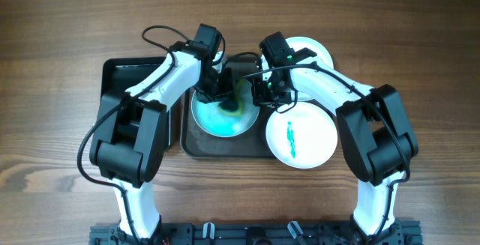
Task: Clean dirty plates on tray and stack at the side
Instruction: 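Scrub the left plate with the sponge while right gripper holds its rim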
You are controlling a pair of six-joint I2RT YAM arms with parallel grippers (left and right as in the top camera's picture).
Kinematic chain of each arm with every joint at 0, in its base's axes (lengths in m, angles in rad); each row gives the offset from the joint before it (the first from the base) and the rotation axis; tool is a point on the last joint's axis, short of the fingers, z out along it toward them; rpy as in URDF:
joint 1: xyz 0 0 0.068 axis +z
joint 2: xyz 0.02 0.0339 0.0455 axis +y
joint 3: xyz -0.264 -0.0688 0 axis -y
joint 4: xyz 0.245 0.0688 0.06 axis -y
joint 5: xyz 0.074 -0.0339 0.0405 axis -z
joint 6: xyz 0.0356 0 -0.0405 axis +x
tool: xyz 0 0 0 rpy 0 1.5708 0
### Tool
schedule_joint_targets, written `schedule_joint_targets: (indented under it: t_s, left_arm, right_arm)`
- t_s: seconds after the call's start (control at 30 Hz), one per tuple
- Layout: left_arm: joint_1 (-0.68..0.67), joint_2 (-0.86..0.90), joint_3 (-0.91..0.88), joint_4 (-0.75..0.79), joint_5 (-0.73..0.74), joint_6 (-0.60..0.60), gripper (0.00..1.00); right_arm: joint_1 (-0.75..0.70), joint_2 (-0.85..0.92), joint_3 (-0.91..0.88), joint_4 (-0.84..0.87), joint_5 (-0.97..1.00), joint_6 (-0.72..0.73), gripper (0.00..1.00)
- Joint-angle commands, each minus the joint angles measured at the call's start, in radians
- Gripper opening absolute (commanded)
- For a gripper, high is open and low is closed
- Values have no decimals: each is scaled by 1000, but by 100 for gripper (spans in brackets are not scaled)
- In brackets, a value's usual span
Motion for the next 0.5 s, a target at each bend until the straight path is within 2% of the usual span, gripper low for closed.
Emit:
schedule_joint_targets:
  t_s: [0.0, 0.1, 0.17, 0.27, 0.47]
  left_arm:
    - [4, 16, -10, 58, 61, 63, 4]
    - [16, 16, -10, 45, -203, -73, 4]
    - [27, 16, -10, -27, -403, -175, 4]
    - [43, 16, 4, -139, -473, -203, 4]
    - [52, -11, 166, -364, -437, -187, 4]
  right_arm:
    - [-5, 20, 4, -6, 36, -5, 4]
    - [-5, 20, 4, -8, 36, -5, 4]
    - [-5, 20, 4, -8, 36, -5, 4]
    - [-5, 21, 4, -8, 36, -5, 4]
    - [-5, 21, 4, -8, 36, -5, 4]
